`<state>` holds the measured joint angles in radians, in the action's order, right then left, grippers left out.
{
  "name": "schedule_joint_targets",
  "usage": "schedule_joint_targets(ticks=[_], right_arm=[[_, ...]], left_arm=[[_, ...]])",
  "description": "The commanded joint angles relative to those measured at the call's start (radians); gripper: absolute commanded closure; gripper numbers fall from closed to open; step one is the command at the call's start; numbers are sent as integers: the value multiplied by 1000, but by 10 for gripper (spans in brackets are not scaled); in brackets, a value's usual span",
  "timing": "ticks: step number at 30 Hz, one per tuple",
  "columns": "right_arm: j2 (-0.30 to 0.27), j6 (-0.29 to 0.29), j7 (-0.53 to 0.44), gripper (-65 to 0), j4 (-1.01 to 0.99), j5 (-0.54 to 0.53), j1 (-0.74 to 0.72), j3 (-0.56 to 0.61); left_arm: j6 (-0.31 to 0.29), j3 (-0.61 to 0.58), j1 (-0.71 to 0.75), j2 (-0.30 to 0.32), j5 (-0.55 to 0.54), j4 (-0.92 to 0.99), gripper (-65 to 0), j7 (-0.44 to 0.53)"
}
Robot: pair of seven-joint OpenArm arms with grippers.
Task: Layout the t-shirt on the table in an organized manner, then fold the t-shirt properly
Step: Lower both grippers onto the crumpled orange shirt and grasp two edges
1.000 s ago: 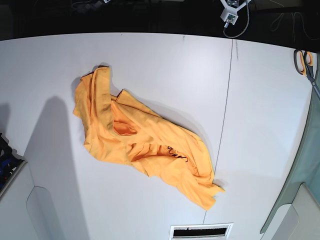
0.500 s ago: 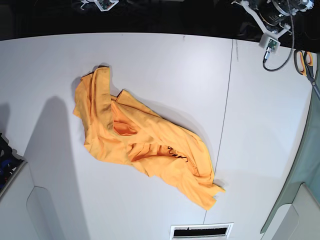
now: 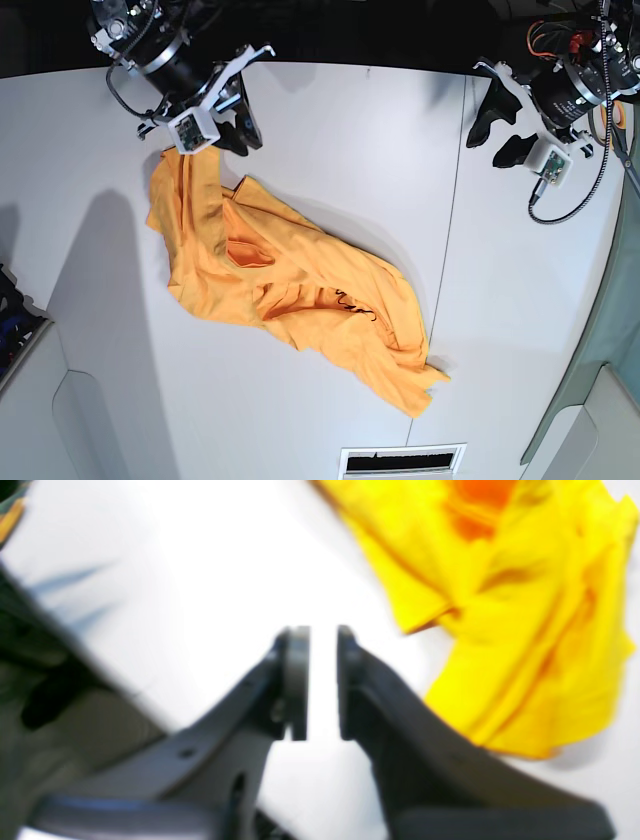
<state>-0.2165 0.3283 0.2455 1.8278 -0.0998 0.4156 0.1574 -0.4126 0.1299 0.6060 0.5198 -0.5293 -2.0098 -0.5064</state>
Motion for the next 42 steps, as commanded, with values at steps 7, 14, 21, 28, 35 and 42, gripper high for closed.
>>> schedule_joint_targets(ticks=[7, 14, 21, 28, 35, 42], right_arm=[[90, -124, 43, -241, 12, 19, -115, -117], [137, -122, 43, -241, -113, 24, -189, -149], [171, -50, 43, -241, -174, 19, -224, -148], [217, -48, 43, -241, -174, 14, -224, -148], [219, -48, 39, -260, -174, 33, -224, -148], [219, -72, 39, -445, -185, 85, -272, -148]], left_arm=[[-3, -160, -156, 28, 33, 104, -319, 53], [8, -308, -328, 25, 40, 246, -319, 69], [8, -367, -436, -27, 40, 300, -319, 68], [8, -367, -456, -63, 39, 354, -319, 69], [8, -367, -457, -69, 40, 363, -319, 84], [9, -367, -532, -137, 36, 479, -319, 84]])
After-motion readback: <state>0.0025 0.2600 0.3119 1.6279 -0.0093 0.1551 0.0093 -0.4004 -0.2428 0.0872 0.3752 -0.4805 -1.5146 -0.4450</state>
